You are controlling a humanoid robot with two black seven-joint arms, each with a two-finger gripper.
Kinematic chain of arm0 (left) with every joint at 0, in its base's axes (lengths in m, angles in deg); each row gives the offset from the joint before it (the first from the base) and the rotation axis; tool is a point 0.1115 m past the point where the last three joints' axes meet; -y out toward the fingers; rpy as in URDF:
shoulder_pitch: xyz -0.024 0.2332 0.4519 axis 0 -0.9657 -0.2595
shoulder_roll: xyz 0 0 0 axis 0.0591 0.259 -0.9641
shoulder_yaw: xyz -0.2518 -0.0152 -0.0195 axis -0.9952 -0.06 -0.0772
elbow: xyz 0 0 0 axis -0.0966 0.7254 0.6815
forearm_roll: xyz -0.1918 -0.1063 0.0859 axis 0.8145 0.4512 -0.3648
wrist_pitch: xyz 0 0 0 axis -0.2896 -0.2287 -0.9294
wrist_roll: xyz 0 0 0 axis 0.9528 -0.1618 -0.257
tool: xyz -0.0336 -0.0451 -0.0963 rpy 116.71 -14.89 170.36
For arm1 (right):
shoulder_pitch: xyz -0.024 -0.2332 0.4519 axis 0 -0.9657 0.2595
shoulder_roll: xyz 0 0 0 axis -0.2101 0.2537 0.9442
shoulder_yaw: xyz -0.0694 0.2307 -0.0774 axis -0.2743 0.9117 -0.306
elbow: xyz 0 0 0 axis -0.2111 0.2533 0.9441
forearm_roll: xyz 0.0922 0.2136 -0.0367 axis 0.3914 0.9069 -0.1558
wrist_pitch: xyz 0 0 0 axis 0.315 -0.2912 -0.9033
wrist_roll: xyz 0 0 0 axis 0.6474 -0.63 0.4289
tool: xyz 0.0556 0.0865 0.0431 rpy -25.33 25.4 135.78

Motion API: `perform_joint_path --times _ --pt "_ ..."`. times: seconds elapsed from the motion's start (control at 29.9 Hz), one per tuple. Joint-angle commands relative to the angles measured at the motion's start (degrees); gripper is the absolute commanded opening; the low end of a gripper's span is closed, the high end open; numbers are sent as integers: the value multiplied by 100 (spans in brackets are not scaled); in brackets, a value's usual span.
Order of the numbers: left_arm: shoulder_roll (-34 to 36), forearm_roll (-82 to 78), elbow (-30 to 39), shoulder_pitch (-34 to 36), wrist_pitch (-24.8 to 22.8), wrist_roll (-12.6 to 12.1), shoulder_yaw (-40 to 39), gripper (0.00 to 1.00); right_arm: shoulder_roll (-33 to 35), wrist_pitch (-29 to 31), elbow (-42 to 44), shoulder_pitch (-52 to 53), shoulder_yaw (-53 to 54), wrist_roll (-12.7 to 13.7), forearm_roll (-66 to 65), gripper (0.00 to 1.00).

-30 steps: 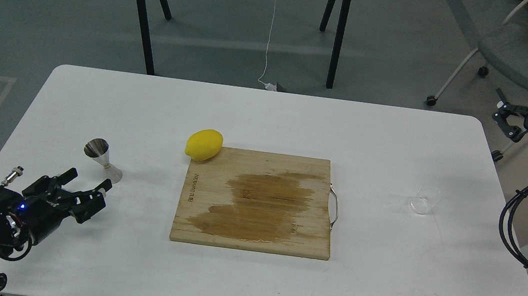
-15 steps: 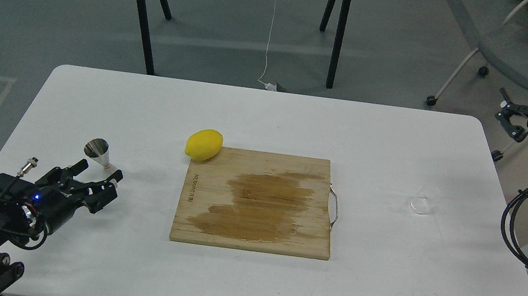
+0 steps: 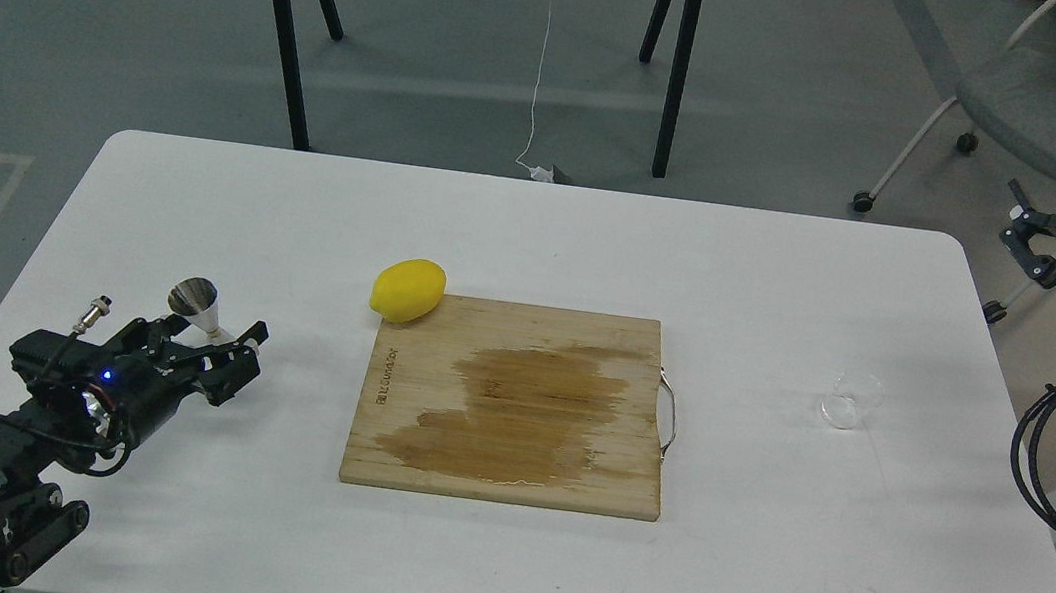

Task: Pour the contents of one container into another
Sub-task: 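Reach the left gripper to the metal jigger and grasp it, then lift the jigger with the left gripper and carry it over the board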

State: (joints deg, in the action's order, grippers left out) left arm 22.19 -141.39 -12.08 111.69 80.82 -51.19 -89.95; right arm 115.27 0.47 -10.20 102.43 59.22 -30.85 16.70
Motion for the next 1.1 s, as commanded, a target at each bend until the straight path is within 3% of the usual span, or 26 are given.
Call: perform_joint_path --times 0.0,0.27,0.3,0.37,0.4,0.57,0.84,0.94,1.07 --pt "-250 0 -434 181 0 0 0 70 45 1 0 -13 -1 0 7 99" --pt "-743 -26 -1226 489 0 0 0 57 54 1 0 -101 78 0 16 99" --pt "-796 -35 -1305 506 0 0 9 49 54 1 0 -118 96 0 7 99" --pt "-875 0 -1489 533 0 0 61 3 54 1 0 -136 140 0 7 99" --pt "-910 35 -1551 533 0 0 131 0 54 1 0 -145 157 0 7 99" --pt "-893 123 -1508 612 0 0 176 0 80 1 0 -189 157 0 16 99" --pt "-779 132 -1385 1498 0 0 158 0 80 -8 0 -215 166 0 7 99" --pt "-498 184 -1000 2060 0 0 97 0 80 -8 9 -215 184 0 7 99" --pt "-479 421 98 2930 0 0 114 0 63 -8 158 -215 201 0 7 99"
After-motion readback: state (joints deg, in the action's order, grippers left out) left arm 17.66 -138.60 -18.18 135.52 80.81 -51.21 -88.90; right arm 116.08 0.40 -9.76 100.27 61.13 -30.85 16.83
